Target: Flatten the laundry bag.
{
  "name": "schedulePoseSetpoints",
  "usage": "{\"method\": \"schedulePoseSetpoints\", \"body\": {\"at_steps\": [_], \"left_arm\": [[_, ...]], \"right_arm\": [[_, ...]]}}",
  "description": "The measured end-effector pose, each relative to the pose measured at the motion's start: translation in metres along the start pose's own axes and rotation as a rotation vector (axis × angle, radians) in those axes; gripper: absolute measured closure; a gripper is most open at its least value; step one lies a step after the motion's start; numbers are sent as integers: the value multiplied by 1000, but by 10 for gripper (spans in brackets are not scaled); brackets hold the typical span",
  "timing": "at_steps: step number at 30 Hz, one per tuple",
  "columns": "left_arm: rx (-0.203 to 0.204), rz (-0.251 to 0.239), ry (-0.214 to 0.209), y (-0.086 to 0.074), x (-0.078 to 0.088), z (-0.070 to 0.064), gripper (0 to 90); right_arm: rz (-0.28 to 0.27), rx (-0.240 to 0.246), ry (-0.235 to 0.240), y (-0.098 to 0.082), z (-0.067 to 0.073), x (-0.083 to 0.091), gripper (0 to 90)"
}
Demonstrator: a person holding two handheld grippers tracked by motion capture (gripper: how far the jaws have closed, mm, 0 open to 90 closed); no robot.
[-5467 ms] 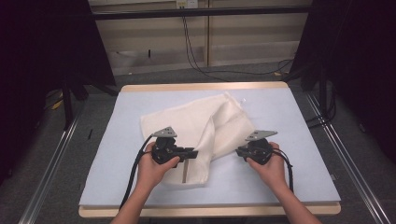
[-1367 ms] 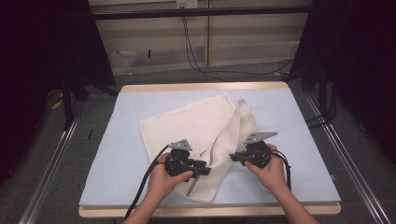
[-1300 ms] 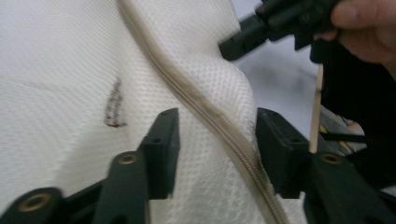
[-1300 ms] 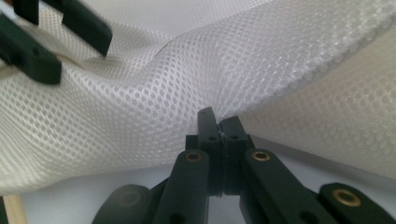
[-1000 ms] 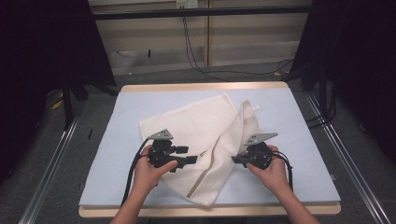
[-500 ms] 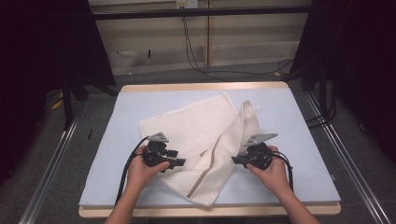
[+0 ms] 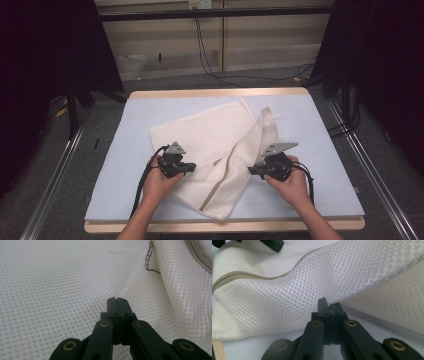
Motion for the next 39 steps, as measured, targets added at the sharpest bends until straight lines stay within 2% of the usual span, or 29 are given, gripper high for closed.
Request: {"method": "schedulePoseSetpoints", "body": {"at_steps": [3,4,5,6,10,11,16,17,22,23,28,32,34,35,36,37,39], "left_arm": [[28,-21,-2,1,-1,8,900],[35,-28,9,2,-1,11,900],[71,-62,11,4,-2,17,900],[71,-62,11,4,-2,17,900],[97,-103,73,5,5,33,900],[115,-116,79,6,6,35,900],[136,-143,94,3,12,45,900],[149,-168,90,3,14,48,900],[154,-184,89,5,16,53,899],[144,-183,100,6,15,54,899],[148,-186,101,8,14,55,897],[155,-186,85,8,15,51,890],[152,-183,75,8,15,50,884],[155,-186,79,8,14,50,883],[155,-186,79,8,14,50,883],[157,-186,80,8,14,50,883],[155,-185,80,9,14,51,880]], "right_arm": [[-2,13,6,1,2,0,900],[2,13,7,1,3,0,900],[1,13,9,1,3,0,900],[1,13,9,1,3,0,900],[1,5,11,0,2,-1,900],[-3,1,12,0,2,0,900],[-1,-7,3,-2,0,1,900],[-2,-18,-5,-4,-3,2,900],[-4,-37,-3,-7,-6,2,900],[-6,-44,-4,-8,-5,3,900],[-13,-55,-1,-10,-2,4,900],[-6,-47,22,-15,6,5,895],[-21,-55,41,-18,7,7,877],[-36,-63,43,-22,4,10,820],[-36,-63,43,-22,4,10,820],[-29,-73,16,-29,-3,15,788],[-56,-105,-10,-36,-13,24,784]]}}
Point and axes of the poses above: each handheld gripper's, and its own axes: x roughly backward along the jaws, y roughly out of its top, z roughly to its left, the point moved 7 cm from there along -x, roughly forward along the jaws, and after that the axes turned 13 degrees about z, right-handed, at the moved point
